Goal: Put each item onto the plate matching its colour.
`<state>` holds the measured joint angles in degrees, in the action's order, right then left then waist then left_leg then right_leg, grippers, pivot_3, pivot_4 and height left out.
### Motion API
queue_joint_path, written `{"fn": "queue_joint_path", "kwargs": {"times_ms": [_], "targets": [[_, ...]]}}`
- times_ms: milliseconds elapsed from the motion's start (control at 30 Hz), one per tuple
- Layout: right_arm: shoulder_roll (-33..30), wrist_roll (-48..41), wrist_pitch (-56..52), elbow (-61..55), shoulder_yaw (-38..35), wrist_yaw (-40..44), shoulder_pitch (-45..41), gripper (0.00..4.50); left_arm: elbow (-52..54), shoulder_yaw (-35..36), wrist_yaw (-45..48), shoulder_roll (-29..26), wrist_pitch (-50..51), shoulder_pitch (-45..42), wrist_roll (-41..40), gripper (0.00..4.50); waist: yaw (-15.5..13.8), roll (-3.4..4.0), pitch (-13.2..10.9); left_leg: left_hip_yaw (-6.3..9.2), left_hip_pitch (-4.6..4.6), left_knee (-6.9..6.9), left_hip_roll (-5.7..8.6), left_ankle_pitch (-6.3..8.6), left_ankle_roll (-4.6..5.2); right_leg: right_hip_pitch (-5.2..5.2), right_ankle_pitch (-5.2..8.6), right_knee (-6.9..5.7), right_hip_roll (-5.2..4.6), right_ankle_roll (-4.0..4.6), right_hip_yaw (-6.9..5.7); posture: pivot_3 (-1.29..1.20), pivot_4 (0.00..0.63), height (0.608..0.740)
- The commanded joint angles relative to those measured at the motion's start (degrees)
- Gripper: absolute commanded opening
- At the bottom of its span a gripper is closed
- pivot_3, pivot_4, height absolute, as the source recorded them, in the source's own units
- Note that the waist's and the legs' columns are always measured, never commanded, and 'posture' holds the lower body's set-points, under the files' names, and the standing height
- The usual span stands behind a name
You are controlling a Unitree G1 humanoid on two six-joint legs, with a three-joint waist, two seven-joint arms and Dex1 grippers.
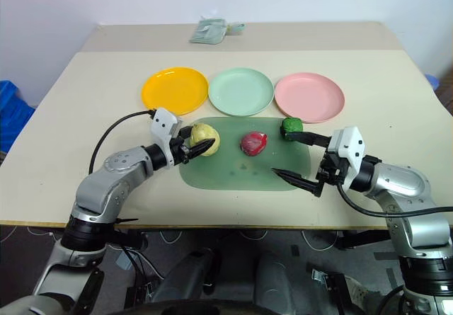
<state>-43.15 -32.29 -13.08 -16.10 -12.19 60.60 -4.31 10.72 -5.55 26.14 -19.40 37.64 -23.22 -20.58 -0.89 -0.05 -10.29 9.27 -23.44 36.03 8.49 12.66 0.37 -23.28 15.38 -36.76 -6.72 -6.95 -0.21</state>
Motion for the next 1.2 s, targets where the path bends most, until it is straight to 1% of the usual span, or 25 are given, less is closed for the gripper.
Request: {"fn": "queue_joint_path", "kwargs": {"times_ms": [33,133,233,300,433,533,633,733,933,1033,1067,1100,1133,1200], "targets": [[-0.1,-0.8,0.3,-2.4,-1.5,-0.9,-0.8,4.5,-3.9,5.5,-5.1,2.1,-2.5,-5.5,1.0,2.72,-0.2,-0.05,0.0,0.0,0.0,0.02,0.0,0.0,0.0,0.0,0.0,-0.03,0.0,0.0,0.0,0.0,0.15,0.74],[0.3,-0.7,0.3,-2.1,-1.0,-1.6,-1.9,4.5,-9.9,7.9,-8.7,3.4,-5.4,-10.3,2.9,2.72,-0.1,-0.11,-0.1,0.0,-0.02,0.08,0.01,-0.01,-0.01,-0.03,0.0,-0.12,0.0,-0.01,-0.01,0.0,0.15,0.74],[1.6,0.2,0.4,-0.7,0.6,-3.0,-4.6,4.5,-28.5,11.0,-15.5,4.3,-14.3,-22.6,7.1,2.72,-0.2,-0.15,-0.1,0.0,-0.02,0.09,0.02,-0.02,-0.03,-0.04,-0.03,-0.14,0.01,-0.06,-0.02,0.0,0.15,0.74],[2.5,0.9,0.8,-0.1,1.5,-3.7,-6.0,4.5,-40.5,12.0,-18.4,4.4,-20.2,-29.2,9.1,2.72,-0.1,-0.26,-0.1,0.0,-0.02,0.11,0.03,-0.04,-0.05,-0.04,-0.05,-0.17,0.02,-0.09,-0.07,0.0,0.15,0.74],[5.3,1.8,1.2,1.6,3.0,-5.9,-10.0,4.5,-60.6,13.8,-21.5,4.4,-30.8,-38.2,11.3,2.72,0.2,-0.34,-0.2,-0.04,-0.03,0.11,0.12,-0.14,-0.23,-0.05,-0.11,-0.18,-0.05,-0.2,-0.06,0.0,0.15,0.74],[7.8,2.7,1.2,3.4,4.1,-7.7,-13.1,4.5,-70.0,14.0,-21.9,4.4,-35.9,-41.4,12.5,2.72,0.3,-0.39,-0.2,-0.18,-0.05,0.08,0.13,-0.16,-0.25,-0.13,-0.11,-0.19,-0.04,-0.22,0.01,0.0,0.15,0.74],[10.3,3.5,1.2,4.4,5.2,-9.8,-15.4,4.5,-75.3,14.1,-21.8,4.5,-39.1,-42.8,13.3,2.72,0.2,-0.46,-0.3,-0.17,-0.06,0.08,0.13,-0.16,-0.26,-0.17,-0.11,-0.22,-0.03,-0.22,0.02,0.0,0.15,0.74],[12.6,4.7,1.4,5.3,6.3,-12.0,-17.4,4.5,-78.4,14.3,-22.0,4.5,-40.6,-43.0,13.8,2.72,0.2,-0.62,-0.3,-0.17,-0.08,0.11,0.14,-0.17,-0.26,-0.2,-0.12,-0.31,-0.02,-0.23,0.02,0.0,0.15,0.74],[14.6,5.6,1.1,5.9,7.2,-14.3,-19.3,4.5,-80.6,14.6,-22.0,4.7,-41.8,-42.7,14.5,2.72,0.2,-0.64,-0.4,-0.15,-0.08,0.17,0.17,-0.16,-0.23,-0.18,-0.17,-0.37,-0.01,-0.29,0.02,0.0,0.15,0.74],[14.9,5.7,1.0,5.9,7.4,-14.5,-19.4,4.5,-80.6,15.7,-19.7,5.1,-41.6,-42.3,13.3,2.72,0.3,-0.63,-0.4,-0.14,-0.08,0.15,0.17,-0.17,-0.24,-0.21,-0.17,-0.41,-0.01,-0.29,0.02,0.0,0.15,0.74],[15.0,5.8,1.0,5.8,7.4,-14.5,-19.4,4.5,-80.5,15.8,-19.2,5.2,-41.6,-42.2,13.2,3.73,0.3,-0.63,-0.4,-0.14,-0.08,0.15,0.17,-0.17,-0.24,-0.21,-0.17,-0.41,-0.01,-0.29,0.02,0.0,0.15,0.74],[15.1,5.9,1.0,6.0,7.5,-14.5,-19.5,4.5,-80.0,16.1,-19.1,5.4,-41.7,-42.2,13.1,4.05,0.3,-0.63,-0.4,-0.14,-0.08,0.16,0.17,-0.17,-0.24,-0.21,-0.17,-0.41,-0.01,-0.29,0.02,0.0,0.15,0.74],[15.1,6.0,1.0,6.1,7.5,-14.4,-19.5,4.5,-79.7,16.3,-19.1,5.5,-41.7,-42.2,13.1,4.47,0.3,-0.63,-0.4,-0.15,-0.08,0.16,0.17,-0.17,-0.24,-0.21,-0.17,-0.41,-0.01,-0.29,0.02,0.0,0.15,0.74],[15.2,6.0,0.8,5.9,7.5,-14.4,-19.4,4.5,-78.5,16.6,-18.9,5.6,-42.0,-41.9,13.0,4.47,0.2,-0.63,-0.4,-0.15,-0.08,0.18,0.18,-0.17,-0.24,-0.2,-0.17,-0.42,0.0,-0.29,0.02,0.0,0.15,0.74]]}}
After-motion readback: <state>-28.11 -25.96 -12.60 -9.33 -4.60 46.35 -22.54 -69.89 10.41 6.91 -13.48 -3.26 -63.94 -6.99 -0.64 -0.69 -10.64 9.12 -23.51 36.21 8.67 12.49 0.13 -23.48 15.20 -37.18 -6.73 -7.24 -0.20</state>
